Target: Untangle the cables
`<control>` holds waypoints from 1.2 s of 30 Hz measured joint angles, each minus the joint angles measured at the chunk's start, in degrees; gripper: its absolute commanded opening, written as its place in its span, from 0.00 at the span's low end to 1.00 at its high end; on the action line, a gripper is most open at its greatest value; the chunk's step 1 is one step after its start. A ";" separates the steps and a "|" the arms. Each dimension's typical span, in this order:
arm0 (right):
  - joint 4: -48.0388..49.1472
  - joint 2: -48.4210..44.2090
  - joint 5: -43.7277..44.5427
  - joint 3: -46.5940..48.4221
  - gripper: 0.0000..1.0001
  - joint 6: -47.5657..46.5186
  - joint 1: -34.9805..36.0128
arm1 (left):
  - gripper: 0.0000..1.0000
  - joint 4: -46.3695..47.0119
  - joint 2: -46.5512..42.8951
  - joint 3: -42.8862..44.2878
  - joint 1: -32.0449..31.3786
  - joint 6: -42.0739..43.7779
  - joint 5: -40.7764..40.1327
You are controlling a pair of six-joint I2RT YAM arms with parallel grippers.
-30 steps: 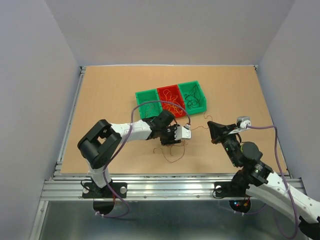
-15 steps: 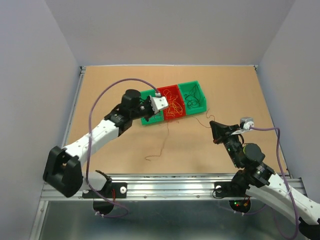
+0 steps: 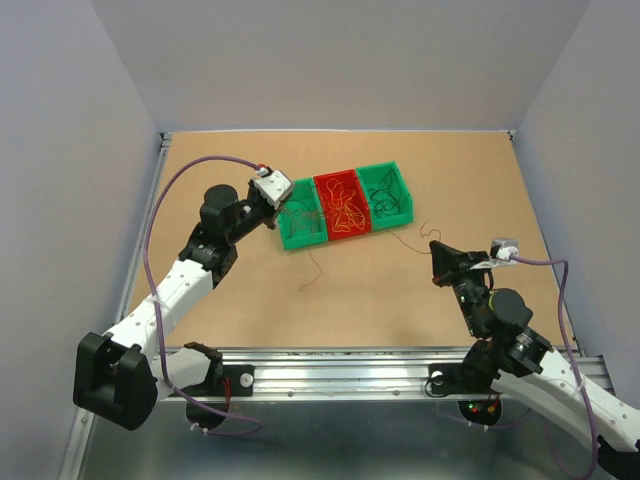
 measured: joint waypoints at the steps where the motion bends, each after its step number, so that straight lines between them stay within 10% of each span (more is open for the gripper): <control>1: -0.72 -0.87 1.73 0.00 0.01 0.50 0.00 | 0.00 0.63 0.00 -0.02 1.14 -1.11 -0.76; 10: -7.61 -16.55 20.61 0.00 0.00 6.03 0.00 | 0.00 6.75 -0.15 -0.04 11.50 -13.18 -15.28; 27: -18.99 -16.52 39.87 0.00 0.01 20.06 0.00 | 0.00 9.31 -3.10 -0.52 17.94 -28.22 -46.53; 36: -22.27 -16.52 40.44 0.00 0.01 22.97 0.00 | 0.00 15.34 -8.76 -4.92 19.08 -30.36 -42.10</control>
